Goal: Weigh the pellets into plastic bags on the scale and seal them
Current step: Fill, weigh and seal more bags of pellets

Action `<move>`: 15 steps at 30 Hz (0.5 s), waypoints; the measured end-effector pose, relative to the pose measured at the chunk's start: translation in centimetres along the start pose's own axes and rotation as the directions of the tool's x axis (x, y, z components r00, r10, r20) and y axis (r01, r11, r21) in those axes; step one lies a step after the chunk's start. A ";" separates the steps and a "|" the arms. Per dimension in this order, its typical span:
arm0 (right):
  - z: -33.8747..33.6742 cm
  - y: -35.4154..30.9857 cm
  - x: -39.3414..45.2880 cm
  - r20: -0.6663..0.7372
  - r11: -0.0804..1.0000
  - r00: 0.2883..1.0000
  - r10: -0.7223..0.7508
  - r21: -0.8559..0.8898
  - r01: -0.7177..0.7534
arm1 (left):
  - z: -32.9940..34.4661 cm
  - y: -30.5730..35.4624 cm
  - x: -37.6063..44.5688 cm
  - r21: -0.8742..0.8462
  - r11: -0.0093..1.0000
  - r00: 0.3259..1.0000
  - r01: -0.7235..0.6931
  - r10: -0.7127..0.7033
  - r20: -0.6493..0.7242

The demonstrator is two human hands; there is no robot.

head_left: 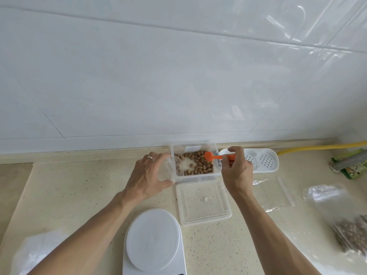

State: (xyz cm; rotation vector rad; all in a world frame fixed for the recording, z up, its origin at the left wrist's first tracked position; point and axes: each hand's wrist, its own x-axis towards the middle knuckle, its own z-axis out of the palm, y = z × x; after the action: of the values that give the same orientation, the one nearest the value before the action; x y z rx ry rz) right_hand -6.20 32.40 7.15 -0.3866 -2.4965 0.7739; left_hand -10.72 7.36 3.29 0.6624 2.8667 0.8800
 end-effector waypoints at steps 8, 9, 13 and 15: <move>1.7 2.1 -0.4 0.186 0.995 0.982 0.040 -0.102 -0.021 | 0.1 -0.7 -0.1 -0.013 1.000 0.999 -0.011 0.011 -0.039; 1.8 2.0 -0.6 0.222 0.994 0.969 0.108 -0.029 -0.104 | 0.1 -0.9 -0.1 -0.009 1.000 0.999 -0.009 0.008 -0.044; 2.2 1.0 -1.1 0.414 0.920 0.867 0.278 0.146 -0.364 | -0.1 -1.2 0.0 0.012 1.000 0.998 -0.006 0.007 -0.055; 2.5 0.6 -1.2 0.473 0.879 0.819 0.324 0.171 -0.446 | -0.1 -1.3 0.1 0.029 1.000 0.999 -0.002 0.004 -0.051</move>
State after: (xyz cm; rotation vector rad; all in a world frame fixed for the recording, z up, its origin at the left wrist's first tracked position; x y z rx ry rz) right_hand -6.43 31.27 4.51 -0.7064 -2.6837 1.5022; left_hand -11.34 6.36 2.66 0.6566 2.9299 0.8698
